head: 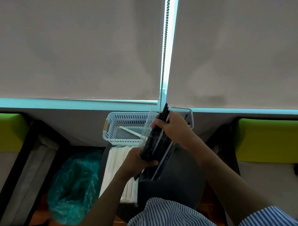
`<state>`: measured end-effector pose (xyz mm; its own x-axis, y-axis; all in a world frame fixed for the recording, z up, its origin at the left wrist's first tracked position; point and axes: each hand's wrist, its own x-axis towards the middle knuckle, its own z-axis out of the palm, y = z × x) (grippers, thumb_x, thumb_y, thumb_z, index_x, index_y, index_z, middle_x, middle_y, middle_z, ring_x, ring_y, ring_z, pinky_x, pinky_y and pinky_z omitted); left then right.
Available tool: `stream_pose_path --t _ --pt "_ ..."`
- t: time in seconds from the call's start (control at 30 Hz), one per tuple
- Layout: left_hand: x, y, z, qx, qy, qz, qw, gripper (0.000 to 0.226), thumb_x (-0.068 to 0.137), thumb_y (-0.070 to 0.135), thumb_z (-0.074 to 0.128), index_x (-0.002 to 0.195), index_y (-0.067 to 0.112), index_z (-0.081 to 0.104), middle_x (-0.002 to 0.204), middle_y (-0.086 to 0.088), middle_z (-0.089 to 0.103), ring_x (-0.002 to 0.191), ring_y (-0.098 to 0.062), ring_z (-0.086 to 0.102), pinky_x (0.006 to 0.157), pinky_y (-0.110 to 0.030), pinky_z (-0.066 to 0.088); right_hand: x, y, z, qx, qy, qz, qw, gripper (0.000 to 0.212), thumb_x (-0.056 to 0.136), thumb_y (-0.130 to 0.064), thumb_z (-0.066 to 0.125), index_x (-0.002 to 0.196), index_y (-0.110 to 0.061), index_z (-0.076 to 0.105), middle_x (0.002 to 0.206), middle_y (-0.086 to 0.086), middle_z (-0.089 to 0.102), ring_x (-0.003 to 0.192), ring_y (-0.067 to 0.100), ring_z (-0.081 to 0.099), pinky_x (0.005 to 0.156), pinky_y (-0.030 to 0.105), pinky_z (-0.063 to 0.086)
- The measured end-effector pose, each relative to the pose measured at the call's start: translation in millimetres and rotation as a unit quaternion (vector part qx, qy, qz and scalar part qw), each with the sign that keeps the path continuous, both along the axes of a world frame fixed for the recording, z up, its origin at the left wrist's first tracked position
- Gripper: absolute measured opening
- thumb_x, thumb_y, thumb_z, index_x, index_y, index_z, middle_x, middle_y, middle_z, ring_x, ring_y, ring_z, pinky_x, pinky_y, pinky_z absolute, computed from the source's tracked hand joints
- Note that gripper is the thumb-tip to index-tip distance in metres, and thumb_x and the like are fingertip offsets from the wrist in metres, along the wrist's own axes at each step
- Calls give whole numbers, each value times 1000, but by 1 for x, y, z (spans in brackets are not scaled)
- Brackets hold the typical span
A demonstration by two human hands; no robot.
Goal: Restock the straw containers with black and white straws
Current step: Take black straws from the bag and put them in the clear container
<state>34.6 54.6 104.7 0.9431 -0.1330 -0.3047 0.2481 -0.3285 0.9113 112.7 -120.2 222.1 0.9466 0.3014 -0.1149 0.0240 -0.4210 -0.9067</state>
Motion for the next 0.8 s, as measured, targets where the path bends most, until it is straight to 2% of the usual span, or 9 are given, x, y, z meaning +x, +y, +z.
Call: stream_pose_path --t 0.07,0.13,0.23,0.3,0.47,0.53,0.63,0.7,0.8 --pt "-1 -1 0 0 3 0 1000 40 70 19 90 108 22 77 103 7 78 99 -10 73 95 -43 58 0 0 2 38 -3 -24 999 11 100 -10 55 99 -2 63 83 4 76 82 11 72 79 24 53" --pt "-2 0 0 -2 6 -1 1000 40 72 18 90 110 21 77 104 6 78 99 -10 73 95 -42 58 2 0 8 93 0 -60 994 11 103 -6 50 106 3 55 86 14 74 79 16 73 72 19 54" --pt "-4 3 -1 -2 10 -5 1000 36 73 19 89 107 20 77 102 4 79 98 -13 74 93 -44 58 8 1 17 181 13 -105 978 10 103 -1 45 111 6 47 92 30 65 79 29 71 65 20 56" --pt "-6 5 -2 -3 15 0 1000 33 74 18 88 104 18 77 99 1 79 94 -16 75 91 -45 59 14 0 23 201 3 -115 973 5 103 0 45 107 1 47 88 27 62 80 33 69 65 21 56" --pt "-10 10 -6 12 19 9 1000 26 75 14 86 99 19 77 94 1 79 89 -15 76 88 -43 60 33 -8 40 224 -47 -135 964 4 103 -1 46 106 -3 48 86 20 64 77 25 71 70 24 58" --pt "-11 12 -8 14 28 27 999 27 74 12 87 96 24 77 92 3 79 88 -13 76 88 -43 60 41 -15 49 238 -75 -143 958 5 102 -1 46 104 -5 47 86 21 63 77 27 71 74 30 60" --pt "-13 17 -13 16 35 41 998 27 73 12 88 96 22 77 92 2 79 88 -15 76 89 -46 60 54 -26 63 250 -119 -164 947 9 101 -1 47 101 -10 48 85 17 63 79 29 72 79 37 61" --pt "-13 19 -14 13 36 54 998 28 72 13 89 96 22 78 92 2 79 89 -16 76 89 -46 60 62 -34 72 238 -156 -178 942 10 101 -2 47 102 -11 48 83 15 64 79 31 72 77 35 61" --pt "-11 20 -14 6 36 68 997 26 73 12 89 94 24 78 93 1 80 90 -18 76 89 -47 59 76 -46 75 192 -214 -195 938 12 100 -4 48 100 -16 47 80 7 64 75 25 72 79 34 60"
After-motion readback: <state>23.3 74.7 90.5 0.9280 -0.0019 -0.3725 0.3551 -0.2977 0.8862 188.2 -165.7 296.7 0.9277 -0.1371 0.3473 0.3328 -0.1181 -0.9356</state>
